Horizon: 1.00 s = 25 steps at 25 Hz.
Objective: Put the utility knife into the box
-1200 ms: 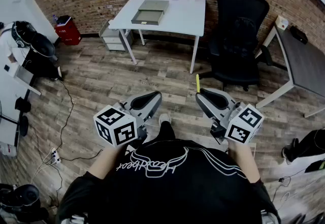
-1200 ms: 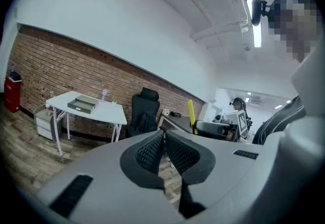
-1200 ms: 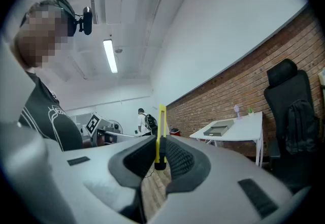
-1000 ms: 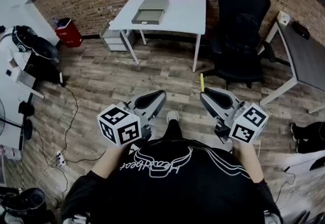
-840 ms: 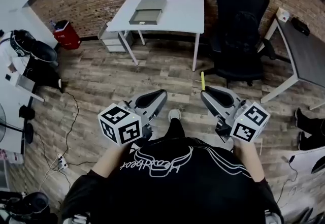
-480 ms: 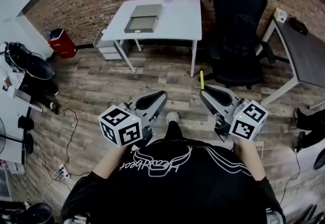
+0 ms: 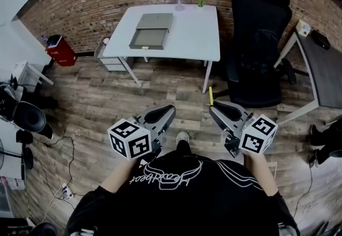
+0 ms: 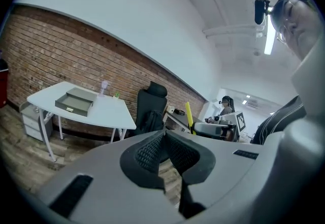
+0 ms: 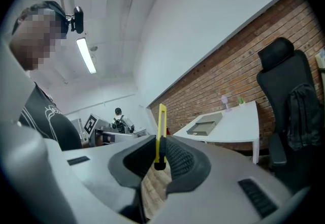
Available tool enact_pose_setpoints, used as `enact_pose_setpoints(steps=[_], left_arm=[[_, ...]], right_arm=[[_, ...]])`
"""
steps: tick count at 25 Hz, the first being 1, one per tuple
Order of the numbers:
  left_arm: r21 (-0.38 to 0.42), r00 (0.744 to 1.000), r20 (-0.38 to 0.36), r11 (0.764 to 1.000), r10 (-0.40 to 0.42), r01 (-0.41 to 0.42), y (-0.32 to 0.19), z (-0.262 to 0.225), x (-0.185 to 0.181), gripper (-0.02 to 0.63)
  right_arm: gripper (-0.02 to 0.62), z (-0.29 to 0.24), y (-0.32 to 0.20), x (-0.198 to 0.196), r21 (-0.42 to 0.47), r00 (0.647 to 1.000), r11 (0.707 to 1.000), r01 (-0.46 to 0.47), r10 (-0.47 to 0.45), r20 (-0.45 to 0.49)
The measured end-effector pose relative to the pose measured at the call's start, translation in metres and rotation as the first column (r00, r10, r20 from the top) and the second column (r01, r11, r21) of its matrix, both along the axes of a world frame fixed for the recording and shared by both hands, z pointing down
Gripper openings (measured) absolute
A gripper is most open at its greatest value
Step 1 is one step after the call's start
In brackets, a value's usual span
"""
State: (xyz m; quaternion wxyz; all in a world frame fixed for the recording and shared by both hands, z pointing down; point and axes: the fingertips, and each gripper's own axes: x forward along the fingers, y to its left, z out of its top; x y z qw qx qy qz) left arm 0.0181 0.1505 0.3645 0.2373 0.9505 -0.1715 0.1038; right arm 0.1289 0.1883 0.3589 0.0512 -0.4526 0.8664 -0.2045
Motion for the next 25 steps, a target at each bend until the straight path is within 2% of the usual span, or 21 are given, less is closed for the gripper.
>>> enact_pose_setpoints(steps=[4, 14, 19, 25], left_arm=[[-0.024, 1.000, 0.009, 1.000, -0.001, 0.001, -0.062, 0.009, 0.011, 0.037], [-0.061, 0.996, 0.012, 0.994, -0.089, 0.090, -0.212, 0.022, 0.009, 0.037], [-0.072, 0.995, 0.028, 0.992, -0.099, 0.101, -0.253, 0.031, 0.008, 0.037], [-0.095, 0.992, 0.025, 0.987, -0.126, 0.127, -0.275, 0.041, 0.008, 0.037]], right_arm=[[0.063, 0.008, -0.064, 0.009, -0.030, 1.000, 0.999, 0.011, -0.011, 0.003], [0.063, 0.014, -0.215, 0.014, -0.069, 0.997, 0.995, 0.076, -0.076, -0.002], [0.063, 0.023, -0.252, 0.014, -0.074, 0.997, 0.994, 0.075, -0.074, 0.016], [0.063, 0.038, -0.276, 0.020, -0.107, 0.997, 0.992, 0.068, -0.065, 0.031]])
